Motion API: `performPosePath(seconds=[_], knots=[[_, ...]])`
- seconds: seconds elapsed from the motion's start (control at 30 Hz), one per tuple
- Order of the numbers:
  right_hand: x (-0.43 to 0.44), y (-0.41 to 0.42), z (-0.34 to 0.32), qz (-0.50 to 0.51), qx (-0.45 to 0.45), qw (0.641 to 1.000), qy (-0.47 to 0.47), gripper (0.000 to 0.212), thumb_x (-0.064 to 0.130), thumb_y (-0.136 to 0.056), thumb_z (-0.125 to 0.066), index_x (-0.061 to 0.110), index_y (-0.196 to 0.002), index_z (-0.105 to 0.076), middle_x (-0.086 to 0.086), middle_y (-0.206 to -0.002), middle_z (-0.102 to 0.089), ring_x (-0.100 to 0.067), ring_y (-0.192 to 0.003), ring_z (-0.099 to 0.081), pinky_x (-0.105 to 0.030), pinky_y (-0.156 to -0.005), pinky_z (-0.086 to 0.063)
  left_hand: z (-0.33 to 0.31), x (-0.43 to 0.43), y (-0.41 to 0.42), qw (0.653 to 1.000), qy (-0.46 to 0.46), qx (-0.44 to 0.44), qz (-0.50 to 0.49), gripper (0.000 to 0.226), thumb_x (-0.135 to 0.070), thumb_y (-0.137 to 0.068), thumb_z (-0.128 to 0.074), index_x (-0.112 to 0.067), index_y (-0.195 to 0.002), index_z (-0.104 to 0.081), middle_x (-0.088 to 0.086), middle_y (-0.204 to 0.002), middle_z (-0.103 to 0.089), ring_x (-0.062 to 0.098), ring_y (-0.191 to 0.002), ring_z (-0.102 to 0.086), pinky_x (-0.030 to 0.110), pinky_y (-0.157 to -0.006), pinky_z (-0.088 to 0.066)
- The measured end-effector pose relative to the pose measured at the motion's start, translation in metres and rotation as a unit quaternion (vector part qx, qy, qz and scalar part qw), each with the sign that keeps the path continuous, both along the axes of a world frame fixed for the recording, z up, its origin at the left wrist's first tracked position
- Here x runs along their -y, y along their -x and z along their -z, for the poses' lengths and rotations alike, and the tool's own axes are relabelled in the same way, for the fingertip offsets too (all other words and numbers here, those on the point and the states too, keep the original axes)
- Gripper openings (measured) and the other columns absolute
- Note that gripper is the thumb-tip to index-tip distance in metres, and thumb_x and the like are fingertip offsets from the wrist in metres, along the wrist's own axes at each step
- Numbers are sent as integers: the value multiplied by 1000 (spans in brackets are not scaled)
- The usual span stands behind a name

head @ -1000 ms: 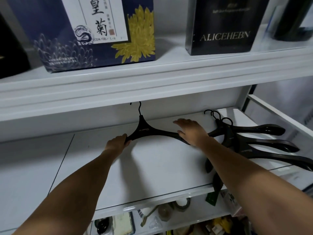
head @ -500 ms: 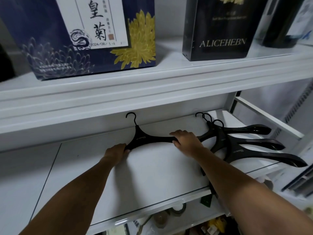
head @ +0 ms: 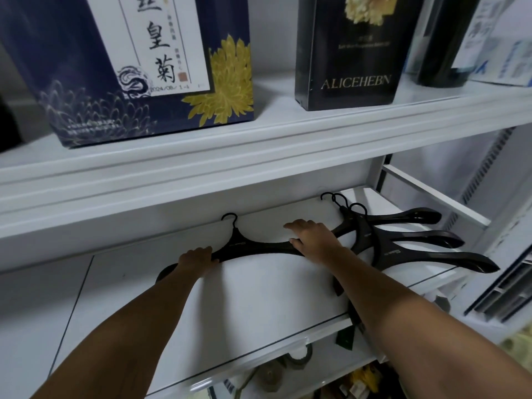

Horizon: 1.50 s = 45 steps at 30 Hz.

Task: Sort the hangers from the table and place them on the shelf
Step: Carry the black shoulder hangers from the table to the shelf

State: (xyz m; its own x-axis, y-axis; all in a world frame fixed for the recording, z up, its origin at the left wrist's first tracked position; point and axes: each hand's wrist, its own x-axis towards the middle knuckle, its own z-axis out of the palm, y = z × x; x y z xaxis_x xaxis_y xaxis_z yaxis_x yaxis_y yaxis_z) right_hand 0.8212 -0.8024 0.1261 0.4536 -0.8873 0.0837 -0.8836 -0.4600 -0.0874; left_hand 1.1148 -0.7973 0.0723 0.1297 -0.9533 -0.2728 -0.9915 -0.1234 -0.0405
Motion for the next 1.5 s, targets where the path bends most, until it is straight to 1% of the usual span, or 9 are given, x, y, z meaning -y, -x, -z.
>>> performPosePath(seconds=[0.1,0.2,0.37,0.53,0.8,0.97,1.1,1.3,1.5], knots=[[-3,5,-6,5,-8,1000,6,45,29,-99,-42,22,-144,-37,-6,-142,-45,-26,-123,-47,-36,-98,-37,-10,0,10,1000,13,13,8,52,-49,-96,-35,-15,-136,-37,10,-134,-47,30,-121,-47,37,-97,-39],[-7,11,-13,14,-8,1000,6,46,29,-99,-42,22,-144,-37,-6,-142,-45,-27,-123,-47,-37,-99,-37,-27,0,24,994,69,-10,83,57,-48,-97,-36,-18,-145,-26,7,-147,-35,29,-129,-39,38,-106,-33],[-13,29,-27,34,-11,999,9,47,30,-99,-42,24,-145,-35,-4,-143,-43,-25,-124,-46,-37,-101,-35,-60,2,51,969,133,-97,186,58,-41,-95,-45,-23,-147,-25,0,-155,-25,19,-141,-26,32,-118,-15],[-27,63,-51,50,8,998,24,47,28,-99,-41,22,-145,-34,-4,-147,-40,-26,-128,-43,-35,-105,-32,-89,2,87,960,142,-99,222,56,-39,-100,-33,-25,-150,-13,-7,-158,-8,9,-146,-9,29,-120,1],[-71,145,-72,85,23,994,56,49,29,-98,-43,18,-145,-35,-4,-145,-43,-25,-128,-44,-33,-108,-31,-130,-14,175,947,149,-129,253,56,-39,-100,-33,-26,-150,-11,-4,-158,-11,12,-145,-13,28,-120,-2],[-101,199,-81,125,16,991,39,51,32,-99,-41,21,-148,-29,-2,-153,-32,-22,-138,-32,-35,-115,-22,-148,-37,244,931,167,-130,298,56,-35,-99,-38,-19,-149,-18,1,-157,-17,16,-144,-20,28,-117,-7],[-134,248,-85,163,31,984,58,51,35,-98,-43,27,-146,-30,2,-151,-34,-24,-136,-35,-37,-110,-31,-153,-52,301,918,164,-137,334,56,-38,-99,-37,-19,-149,-19,3,-156,-21,17,-143,-22,32,-119,-12],[-192,327,-88,238,24,969,65,52,34,-98,-43,24,-147,-29,-2,-152,-34,-23,-137,-34,-36,-114,-23,-159,-84,398,885,154,-149,413,54,-38,-99,-38,-19,-147,-25,2,-155,-25,19,-143,-23,30,-116,-15],[-262,411,-82,322,6,945,61,51,35,-99,-41,24,-147,-29,-2,-151,-36,-23,-135,-37,-35,-111,-26,-156,-114,502,843,140,-156,495,56,-38,-97,-43,-17,-146,-27,5,-152,-32,22,-139,-31,34,-116,-22]])
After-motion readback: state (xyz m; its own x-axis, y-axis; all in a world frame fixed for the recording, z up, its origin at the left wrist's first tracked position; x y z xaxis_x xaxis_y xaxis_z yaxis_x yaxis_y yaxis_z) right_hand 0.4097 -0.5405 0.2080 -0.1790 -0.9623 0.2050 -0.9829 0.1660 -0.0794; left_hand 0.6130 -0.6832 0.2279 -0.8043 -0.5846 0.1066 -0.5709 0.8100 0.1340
